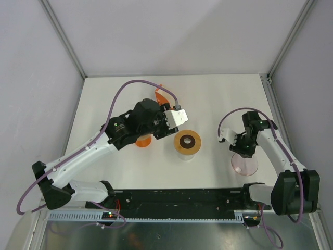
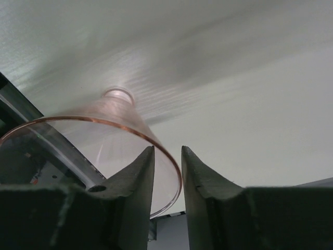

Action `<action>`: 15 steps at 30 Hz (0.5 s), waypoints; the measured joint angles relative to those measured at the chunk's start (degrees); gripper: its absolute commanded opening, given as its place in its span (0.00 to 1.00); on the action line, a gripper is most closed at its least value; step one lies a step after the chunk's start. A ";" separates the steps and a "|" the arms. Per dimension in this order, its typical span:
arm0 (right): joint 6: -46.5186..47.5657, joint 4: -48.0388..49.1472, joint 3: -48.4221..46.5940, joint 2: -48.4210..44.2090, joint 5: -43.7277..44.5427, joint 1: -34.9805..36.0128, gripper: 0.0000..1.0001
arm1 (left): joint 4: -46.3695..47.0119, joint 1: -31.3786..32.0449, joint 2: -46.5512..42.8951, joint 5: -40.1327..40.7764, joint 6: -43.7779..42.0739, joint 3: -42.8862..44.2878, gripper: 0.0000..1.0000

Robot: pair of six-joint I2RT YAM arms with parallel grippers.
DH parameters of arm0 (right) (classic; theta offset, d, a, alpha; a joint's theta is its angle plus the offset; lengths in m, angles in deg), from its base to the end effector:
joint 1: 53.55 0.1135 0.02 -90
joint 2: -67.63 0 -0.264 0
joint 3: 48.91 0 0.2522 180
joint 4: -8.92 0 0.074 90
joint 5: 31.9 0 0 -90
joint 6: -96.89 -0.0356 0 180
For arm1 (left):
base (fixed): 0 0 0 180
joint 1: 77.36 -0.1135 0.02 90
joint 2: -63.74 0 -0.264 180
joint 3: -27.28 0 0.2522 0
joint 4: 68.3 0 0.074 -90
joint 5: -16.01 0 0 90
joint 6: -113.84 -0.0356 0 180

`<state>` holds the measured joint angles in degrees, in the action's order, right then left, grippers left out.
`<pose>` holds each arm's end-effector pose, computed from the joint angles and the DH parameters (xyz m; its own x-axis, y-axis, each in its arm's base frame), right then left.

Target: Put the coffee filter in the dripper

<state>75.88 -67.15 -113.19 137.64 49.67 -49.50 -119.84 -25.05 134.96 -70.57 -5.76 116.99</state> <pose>0.1954 0.0191 0.2283 -0.2693 -0.9448 -0.1866 -0.9542 0.2880 -0.0811 0.1643 -0.2092 0.3837 0.0852 0.6962 -0.7127 0.8249 0.3519 0.4423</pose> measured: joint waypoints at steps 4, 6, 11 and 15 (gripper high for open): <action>0.07 0.02 0.07 0.04 -0.02 0.22 0.19 | 0.00 0.00 0.00 0.42 0.00 0.00 0.64; -0.11 -0.33 0.07 -0.37 0.02 0.52 0.16 | 0.00 0.00 -0.02 0.57 0.00 0.00 0.64; -0.17 -1.05 0.07 -2.16 0.00 2.03 0.07 | 0.00 -0.24 -0.02 0.90 -0.02 0.00 0.64; -0.83 -1.25 0.07 -3.56 -0.11 3.41 0.00 | 0.00 -0.39 -0.02 0.98 -0.42 0.00 0.65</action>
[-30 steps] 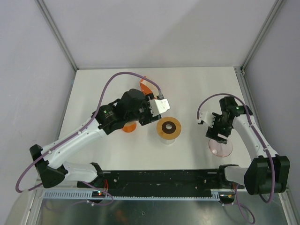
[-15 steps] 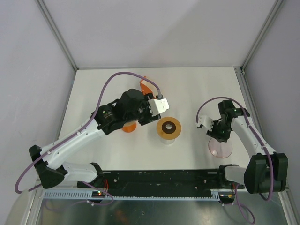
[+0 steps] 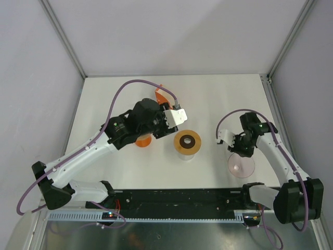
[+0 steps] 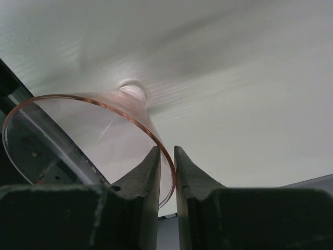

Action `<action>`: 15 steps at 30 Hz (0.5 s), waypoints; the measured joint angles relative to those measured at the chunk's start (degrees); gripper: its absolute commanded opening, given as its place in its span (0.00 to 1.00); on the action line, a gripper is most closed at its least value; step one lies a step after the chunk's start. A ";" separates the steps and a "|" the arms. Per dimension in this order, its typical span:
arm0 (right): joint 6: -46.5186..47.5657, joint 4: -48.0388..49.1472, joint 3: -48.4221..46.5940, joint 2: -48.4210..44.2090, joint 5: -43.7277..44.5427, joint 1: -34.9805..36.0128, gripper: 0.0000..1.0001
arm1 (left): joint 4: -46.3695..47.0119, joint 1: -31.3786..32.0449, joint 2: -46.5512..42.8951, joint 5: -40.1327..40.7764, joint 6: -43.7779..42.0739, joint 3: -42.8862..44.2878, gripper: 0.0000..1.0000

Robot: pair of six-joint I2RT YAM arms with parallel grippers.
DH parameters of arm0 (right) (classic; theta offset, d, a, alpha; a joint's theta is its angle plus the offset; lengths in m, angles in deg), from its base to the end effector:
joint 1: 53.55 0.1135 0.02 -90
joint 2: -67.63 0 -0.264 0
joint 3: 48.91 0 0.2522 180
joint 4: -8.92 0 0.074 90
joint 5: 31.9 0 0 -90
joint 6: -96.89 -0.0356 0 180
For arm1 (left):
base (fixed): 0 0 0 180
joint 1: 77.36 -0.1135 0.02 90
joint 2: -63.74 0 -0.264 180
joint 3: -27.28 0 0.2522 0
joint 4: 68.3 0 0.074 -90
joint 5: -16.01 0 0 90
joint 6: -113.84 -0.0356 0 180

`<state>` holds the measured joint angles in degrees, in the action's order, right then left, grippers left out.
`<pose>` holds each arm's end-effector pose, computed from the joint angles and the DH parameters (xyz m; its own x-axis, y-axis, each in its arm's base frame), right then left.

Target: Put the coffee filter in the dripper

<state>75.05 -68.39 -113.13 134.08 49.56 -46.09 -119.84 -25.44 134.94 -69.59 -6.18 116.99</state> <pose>0.1841 0.0294 0.2383 -0.2187 -0.9544 -0.2031 -0.9628 0.2450 -0.1142 0.1661 -0.2076 0.3838 0.0817 0.7045 -0.7050 0.8134 0.3616 0.4557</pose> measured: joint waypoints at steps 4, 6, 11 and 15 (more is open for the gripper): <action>-1.14 0.04 0.00 -2.08 -1.70 0.79 0.00 | 0.00 -0.09 0.00 0.22 0.00 0.00 0.65; -1.95 0.09 -0.11 -3.10 -2.71 1.05 0.00 | 0.00 -0.31 0.00 0.46 0.00 0.00 0.65; -6.40 0.90 -3.15 -4.07 -4.33 0.70 0.00 | 0.00 -1.46 0.00 0.98 0.00 0.00 0.65; -12.52 5.40 -5.05 -5.31 -6.91 -3.26 0.00 | 0.00 -2.34 0.00 0.96 0.02 0.00 0.66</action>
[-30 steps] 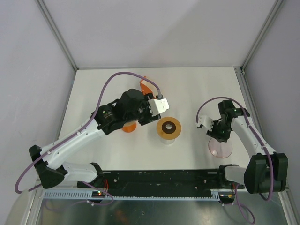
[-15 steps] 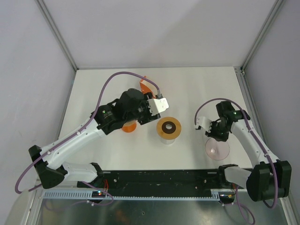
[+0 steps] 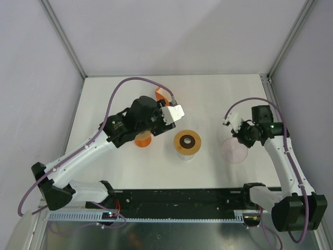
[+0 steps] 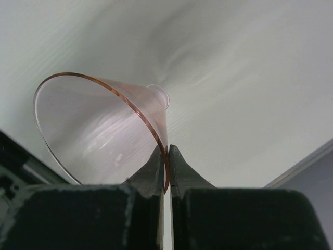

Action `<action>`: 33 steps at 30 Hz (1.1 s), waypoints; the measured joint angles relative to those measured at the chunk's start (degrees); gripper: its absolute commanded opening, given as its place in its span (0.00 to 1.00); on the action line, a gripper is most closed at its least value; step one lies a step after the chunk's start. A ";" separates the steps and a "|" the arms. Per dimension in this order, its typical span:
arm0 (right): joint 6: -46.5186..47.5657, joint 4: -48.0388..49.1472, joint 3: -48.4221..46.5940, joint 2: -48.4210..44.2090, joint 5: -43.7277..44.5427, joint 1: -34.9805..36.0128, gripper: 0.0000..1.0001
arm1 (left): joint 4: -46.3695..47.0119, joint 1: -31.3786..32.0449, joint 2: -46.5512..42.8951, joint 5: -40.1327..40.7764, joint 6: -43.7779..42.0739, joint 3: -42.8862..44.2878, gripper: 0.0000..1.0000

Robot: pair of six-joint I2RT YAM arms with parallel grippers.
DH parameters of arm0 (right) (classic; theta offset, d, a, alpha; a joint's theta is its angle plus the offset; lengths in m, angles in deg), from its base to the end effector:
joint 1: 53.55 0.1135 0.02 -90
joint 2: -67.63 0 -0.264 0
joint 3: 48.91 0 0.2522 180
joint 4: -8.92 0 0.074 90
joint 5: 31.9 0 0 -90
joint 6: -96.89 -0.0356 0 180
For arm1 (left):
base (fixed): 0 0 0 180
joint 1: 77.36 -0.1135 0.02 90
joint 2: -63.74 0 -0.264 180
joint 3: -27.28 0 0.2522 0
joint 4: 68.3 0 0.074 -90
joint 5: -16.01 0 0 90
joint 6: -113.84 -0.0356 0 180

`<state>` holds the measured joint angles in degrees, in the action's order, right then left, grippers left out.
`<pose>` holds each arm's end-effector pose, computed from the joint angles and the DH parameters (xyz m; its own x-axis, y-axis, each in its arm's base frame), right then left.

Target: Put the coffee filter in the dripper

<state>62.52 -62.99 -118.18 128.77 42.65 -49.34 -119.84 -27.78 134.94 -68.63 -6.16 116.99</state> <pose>0.1889 0.0234 0.2832 -0.3498 -0.8235 -0.4467 -0.8447 0.4834 -0.2298 0.1749 -0.2002 0.3838 0.0475 0.7120 -0.7006 0.7892 0.4032 0.4633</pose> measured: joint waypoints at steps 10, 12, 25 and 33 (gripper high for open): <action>-21.51 11.06 -3.87 -1.01 -6.45 -5.88 0.00 | 0.00 -1.20 0.00 -0.50 0.00 0.00 0.66; -26.18 12.41 -5.22 -1.01 -6.47 -5.95 0.00 | 0.00 -1.55 0.00 -0.68 0.00 0.00 0.66; -56.13 9.88 -20.92 1.14 -2.36 -3.82 0.00 | -0.02 -6.69 1.81 -2.86 2.32 1.68 0.66; -69.44 -1.70 -34.60 7.91 0.76 8.74 0.00 | -0.02 -13.60 2.45 -13.00 11.37 5.66 0.79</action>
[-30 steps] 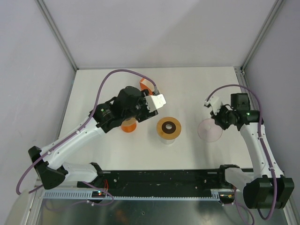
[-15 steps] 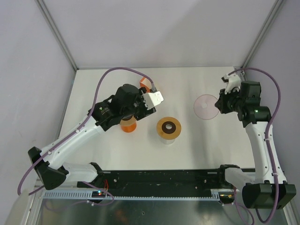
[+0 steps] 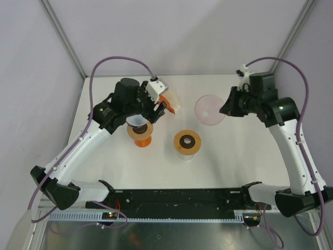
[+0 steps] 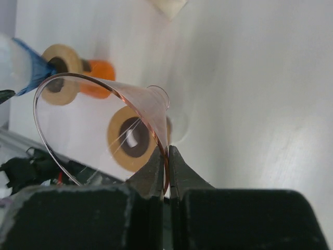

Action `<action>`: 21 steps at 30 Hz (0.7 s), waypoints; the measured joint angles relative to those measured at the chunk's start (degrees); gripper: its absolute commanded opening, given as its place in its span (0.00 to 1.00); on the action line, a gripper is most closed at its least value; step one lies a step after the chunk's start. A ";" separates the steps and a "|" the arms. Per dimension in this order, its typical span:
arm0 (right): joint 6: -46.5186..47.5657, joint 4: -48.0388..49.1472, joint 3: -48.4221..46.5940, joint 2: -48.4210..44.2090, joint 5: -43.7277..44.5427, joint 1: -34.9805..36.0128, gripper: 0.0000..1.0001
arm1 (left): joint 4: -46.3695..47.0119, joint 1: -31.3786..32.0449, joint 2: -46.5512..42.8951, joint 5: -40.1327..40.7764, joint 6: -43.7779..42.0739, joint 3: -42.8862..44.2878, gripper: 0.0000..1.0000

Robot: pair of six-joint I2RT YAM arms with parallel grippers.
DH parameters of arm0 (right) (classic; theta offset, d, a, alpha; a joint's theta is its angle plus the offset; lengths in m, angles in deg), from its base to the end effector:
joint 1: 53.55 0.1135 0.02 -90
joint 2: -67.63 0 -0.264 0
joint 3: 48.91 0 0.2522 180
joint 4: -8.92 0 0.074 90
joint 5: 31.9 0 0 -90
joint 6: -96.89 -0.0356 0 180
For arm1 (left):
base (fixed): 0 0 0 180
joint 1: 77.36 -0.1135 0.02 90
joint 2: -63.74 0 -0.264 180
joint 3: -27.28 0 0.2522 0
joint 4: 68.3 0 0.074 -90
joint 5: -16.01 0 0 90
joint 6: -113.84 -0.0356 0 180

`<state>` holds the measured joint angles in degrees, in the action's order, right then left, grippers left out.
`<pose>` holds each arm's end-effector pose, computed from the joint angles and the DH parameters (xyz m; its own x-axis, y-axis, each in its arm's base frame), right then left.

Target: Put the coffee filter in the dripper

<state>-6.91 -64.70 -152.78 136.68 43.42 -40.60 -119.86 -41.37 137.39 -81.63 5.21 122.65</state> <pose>0.2096 0.0575 0.4361 -0.6907 0.0780 -0.7190 -0.2518 0.9061 0.3401 0.2195 -0.1653 0.4058 -0.1656 0.5116 -0.8431 0.7689 0.6023 0.2144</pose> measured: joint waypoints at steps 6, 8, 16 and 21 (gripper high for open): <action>-6.23 -2.34 -1.03 4.26 -0.17 10.62 0.00 | 0.13 -0.13 -1.36 -9.38 9.16 2.89 0.78; -7.43 -2.82 -1.22 6.08 -0.46 12.76 0.00 | 0.42 -0.13 -1.55 -12.35 12.83 3.37 0.77; -8.87 -5.75 -3.37 12.37 -0.15 18.36 0.00 | 1.53 2.25 -1.09 -17.16 20.20 3.39 0.76; -8.96 -6.75 -3.56 13.79 0.74 20.72 0.00 | 2.40 4.26 1.44 -16.50 20.20 2.93 0.74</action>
<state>-15.88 -71.45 -156.34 150.47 44.16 -19.88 -117.46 -37.11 138.83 -98.13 25.41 125.58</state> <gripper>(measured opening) 0.029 0.755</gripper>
